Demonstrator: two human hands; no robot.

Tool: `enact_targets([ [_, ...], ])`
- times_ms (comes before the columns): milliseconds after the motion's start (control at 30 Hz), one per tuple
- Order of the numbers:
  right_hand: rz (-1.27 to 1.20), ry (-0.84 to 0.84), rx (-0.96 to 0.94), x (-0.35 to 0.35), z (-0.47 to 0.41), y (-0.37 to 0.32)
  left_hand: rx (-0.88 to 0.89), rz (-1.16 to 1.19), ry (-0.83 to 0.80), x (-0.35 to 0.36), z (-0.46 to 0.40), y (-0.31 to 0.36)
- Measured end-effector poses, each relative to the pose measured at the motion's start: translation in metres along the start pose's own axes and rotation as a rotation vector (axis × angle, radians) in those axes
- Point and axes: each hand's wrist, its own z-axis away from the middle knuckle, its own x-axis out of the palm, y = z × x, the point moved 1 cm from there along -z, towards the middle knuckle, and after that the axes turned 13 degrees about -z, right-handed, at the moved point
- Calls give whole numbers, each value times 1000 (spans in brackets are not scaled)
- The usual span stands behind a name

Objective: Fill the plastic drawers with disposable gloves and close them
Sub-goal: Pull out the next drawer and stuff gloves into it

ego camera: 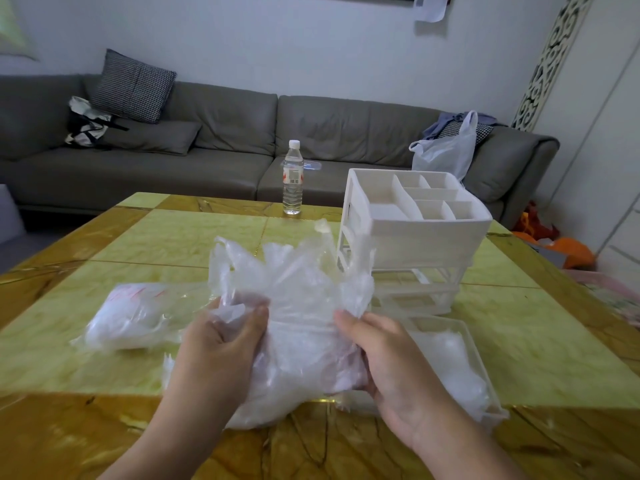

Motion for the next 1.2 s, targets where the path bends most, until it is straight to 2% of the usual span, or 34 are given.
enact_targets([
  [133,-49,12,-5,4,1,3,97,-105,15,3,-3,-4],
  [233,-108,52,13,2,-1,1,96,-59,17,4,-5,-7],
  [367,-103,43,84,-4,-2,0,122,-76,-129,8,-3,-8],
  [467,-4,84,82,-7,-5,1,175,-141,-263,9,1,-6],
  [567,10,110,65,-13,-11,-1,197,-158,-325,6,3,-2],
  [733,59,146,-57,-21,-16,-2,60,-141,-389,1,11,4],
  [867,140,114,-152,-18,-16,-2,-183,129,-393,8,15,7],
  [933,147,119,-190,-20,-17,-2,-233,197,-406,7,12,7],
  [1067,173,170,-183,-22,-16,-6,-172,206,-497,6,5,2],
  [1200,182,180,-105,-27,-13,-11,-107,163,-497,5,7,-2],
])
